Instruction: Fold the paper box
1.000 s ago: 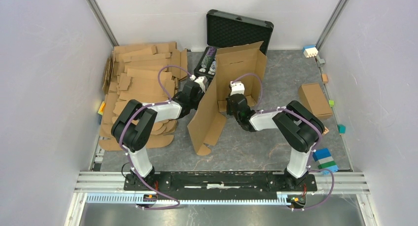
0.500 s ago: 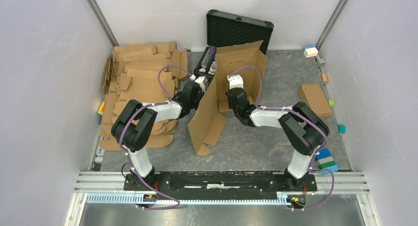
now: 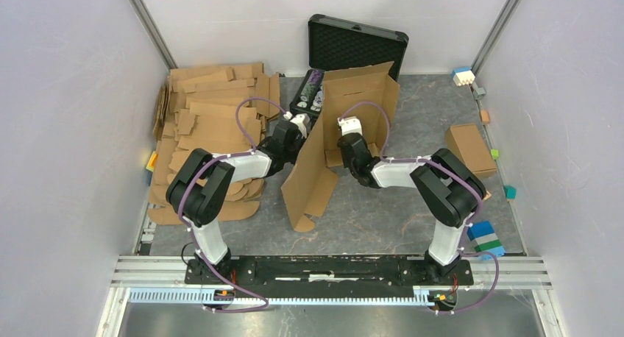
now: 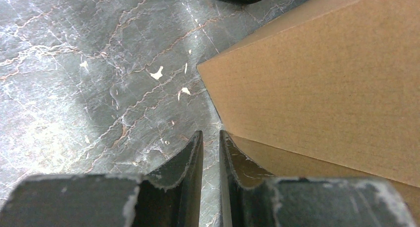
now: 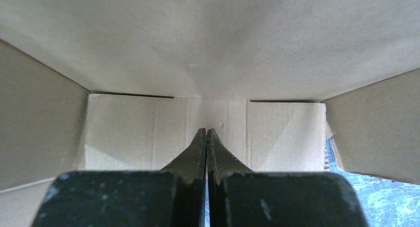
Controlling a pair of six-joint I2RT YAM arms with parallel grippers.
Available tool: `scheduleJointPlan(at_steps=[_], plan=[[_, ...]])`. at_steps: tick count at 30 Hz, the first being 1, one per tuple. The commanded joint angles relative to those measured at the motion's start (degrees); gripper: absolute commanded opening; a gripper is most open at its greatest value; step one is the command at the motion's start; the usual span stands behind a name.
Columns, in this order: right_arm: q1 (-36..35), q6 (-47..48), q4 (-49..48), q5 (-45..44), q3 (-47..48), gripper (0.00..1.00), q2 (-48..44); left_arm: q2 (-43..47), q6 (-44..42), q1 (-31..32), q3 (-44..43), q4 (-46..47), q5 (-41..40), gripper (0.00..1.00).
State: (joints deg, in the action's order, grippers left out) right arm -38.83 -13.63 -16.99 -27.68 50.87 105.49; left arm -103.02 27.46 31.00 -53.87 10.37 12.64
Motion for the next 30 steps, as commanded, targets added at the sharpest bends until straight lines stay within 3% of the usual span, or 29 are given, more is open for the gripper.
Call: scheduleJointPlan(at_steps=[1, 5, 15, 30], plan=[[0.2, 1.0, -0.9, 2.7, 2.0, 0.0, -5.9, 2.1, -2.3, 0.4, -0.8, 1.7, 1.0, 0.25], [0.2, 0.6, -3.9, 7.3, 1.2, 0.0, -6.5, 2.1, -2.3, 0.4, -0.8, 1.8, 1.0, 0.25], [0.1, -4.0, -6.6, 15.3, -0.1, 0.0, 2.4, 2.2, -2.4, 0.5, -0.8, 1.7, 1.1, 0.25], [-1.1, -3.1, -8.6, 18.6, -0.5, 0.0, -5.3, 2.0, -2.5, 0.6, -1.0, 1.5, 1.0, 0.25]])
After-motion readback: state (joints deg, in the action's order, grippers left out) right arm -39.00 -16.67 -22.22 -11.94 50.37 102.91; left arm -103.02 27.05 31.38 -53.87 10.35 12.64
